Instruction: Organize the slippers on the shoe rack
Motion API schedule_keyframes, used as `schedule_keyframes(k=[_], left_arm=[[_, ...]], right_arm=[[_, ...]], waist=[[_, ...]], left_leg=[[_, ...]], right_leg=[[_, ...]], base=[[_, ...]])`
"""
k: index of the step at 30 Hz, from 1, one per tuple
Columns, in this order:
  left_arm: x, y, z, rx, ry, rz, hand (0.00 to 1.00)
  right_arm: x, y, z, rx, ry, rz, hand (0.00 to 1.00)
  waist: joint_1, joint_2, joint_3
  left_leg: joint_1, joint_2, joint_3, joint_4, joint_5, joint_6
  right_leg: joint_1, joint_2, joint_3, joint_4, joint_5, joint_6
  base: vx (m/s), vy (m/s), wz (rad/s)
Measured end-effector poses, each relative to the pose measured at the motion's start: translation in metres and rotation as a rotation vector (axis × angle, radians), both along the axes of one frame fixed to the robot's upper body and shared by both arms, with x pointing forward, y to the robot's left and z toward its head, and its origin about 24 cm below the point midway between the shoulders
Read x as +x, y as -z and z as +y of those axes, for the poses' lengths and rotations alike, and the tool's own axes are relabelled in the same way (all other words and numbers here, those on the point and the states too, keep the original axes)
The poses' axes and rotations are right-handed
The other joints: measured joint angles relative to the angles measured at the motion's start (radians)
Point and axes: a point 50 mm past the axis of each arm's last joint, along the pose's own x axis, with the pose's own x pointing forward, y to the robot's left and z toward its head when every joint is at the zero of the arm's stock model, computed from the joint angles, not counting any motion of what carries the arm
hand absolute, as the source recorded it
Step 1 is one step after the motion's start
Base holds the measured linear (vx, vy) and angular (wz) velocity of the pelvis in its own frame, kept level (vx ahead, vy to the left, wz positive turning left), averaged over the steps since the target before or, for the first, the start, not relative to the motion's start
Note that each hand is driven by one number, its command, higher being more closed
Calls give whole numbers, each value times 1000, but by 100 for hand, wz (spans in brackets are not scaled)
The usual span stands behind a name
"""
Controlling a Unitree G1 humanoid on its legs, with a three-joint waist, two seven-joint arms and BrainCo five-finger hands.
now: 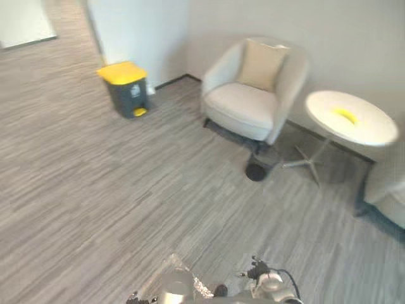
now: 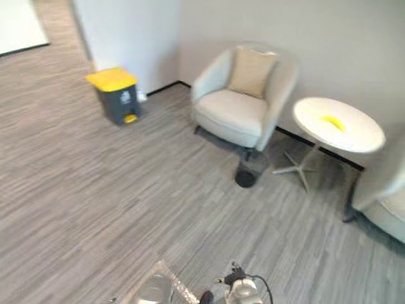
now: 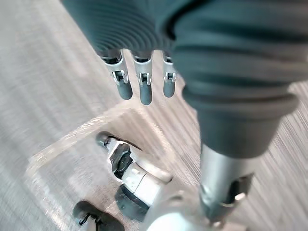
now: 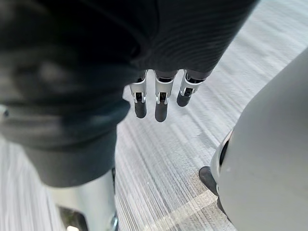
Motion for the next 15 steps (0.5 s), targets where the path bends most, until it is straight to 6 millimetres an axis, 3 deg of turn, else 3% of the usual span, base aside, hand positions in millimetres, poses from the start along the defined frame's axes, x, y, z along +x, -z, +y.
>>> schedule_keyframes(k=[2, 5, 8, 15], left_arm=[[5, -1, 4, 13, 9, -10, 0], [12, -1, 4, 13, 16, -19, 0], [17, -1, 2, 9, 25, -26, 0], [22, -2, -1, 13, 52, -37, 0]], right_arm=[[-10, 2, -2, 12, 57, 10, 0], [-13, 1, -7, 20, 125, -12, 0], [-13, 0, -8, 33, 180, -18, 0], [-14, -1, -13, 21, 257, -34, 0]], waist=[[-4, -18, -34], [-24, -24, -45], [-47, -20, -60], [-50, -12, -67]], left_leg=[[5, 2, 57, -35, 1, 8], [50, -16, 111, -93, 20, 37], [100, -36, 148, -160, 35, 60], [162, -44, 212, -206, 39, 65]], right_leg=[[-13, -5, 48, -38, 22, 10], [-15, -32, 78, -35, 32, 12], [-10, -59, 99, -26, 21, 30], [-9, -81, 93, 10, -2, 64]], base=[[144, 121, -71], [141, 138, -42], [121, 129, -24], [65, 66, -22]])
